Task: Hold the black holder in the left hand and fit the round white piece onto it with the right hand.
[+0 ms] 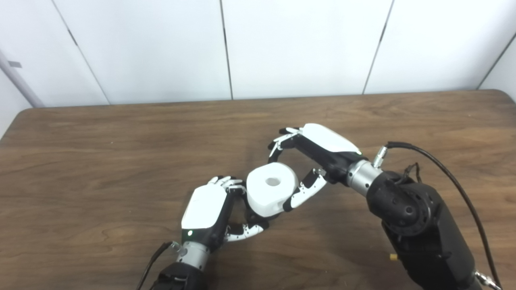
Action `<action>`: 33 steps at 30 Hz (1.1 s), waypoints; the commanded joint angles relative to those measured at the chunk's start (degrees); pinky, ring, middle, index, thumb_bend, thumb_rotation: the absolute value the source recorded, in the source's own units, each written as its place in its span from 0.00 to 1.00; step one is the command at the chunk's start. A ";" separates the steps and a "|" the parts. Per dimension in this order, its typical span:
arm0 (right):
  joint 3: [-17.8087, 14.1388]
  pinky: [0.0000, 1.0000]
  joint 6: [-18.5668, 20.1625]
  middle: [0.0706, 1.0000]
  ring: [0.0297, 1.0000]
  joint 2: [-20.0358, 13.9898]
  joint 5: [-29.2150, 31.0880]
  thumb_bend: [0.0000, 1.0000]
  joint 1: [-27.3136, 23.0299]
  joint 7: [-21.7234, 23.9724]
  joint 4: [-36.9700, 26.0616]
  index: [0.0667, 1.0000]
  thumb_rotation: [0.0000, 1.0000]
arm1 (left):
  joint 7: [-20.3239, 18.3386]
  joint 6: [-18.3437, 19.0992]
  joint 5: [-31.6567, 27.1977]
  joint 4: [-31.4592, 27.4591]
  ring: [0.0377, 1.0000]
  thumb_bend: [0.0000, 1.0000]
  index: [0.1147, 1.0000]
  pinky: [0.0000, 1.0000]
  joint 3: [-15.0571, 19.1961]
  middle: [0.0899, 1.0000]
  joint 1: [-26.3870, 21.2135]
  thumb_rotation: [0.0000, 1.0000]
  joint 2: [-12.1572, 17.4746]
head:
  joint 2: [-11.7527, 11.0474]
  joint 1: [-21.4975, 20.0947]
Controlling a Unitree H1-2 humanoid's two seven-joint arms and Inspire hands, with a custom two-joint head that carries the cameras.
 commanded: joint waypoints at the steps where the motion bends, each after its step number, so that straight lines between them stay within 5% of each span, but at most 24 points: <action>1: -0.16 1.00 -1.28 0.80 0.95 -0.07 -0.20 0.52 -1.19 -1.89 -0.80 0.45 0.14 | -1.82 0.08 0.86 0.63 0.86 0.52 0.42 0.92 -1.16 0.75 0.26 0.05 -0.20 | -0.01 0.15; 33: 1.01 1.00 -4.50 0.81 0.96 -1.27 -1.57 0.53 -0.22 -4.96 1.28 0.45 0.14 | -1.96 0.40 0.57 0.36 0.87 0.52 0.42 0.93 -1.30 0.75 0.29 0.05 -0.64 | -0.28 -0.19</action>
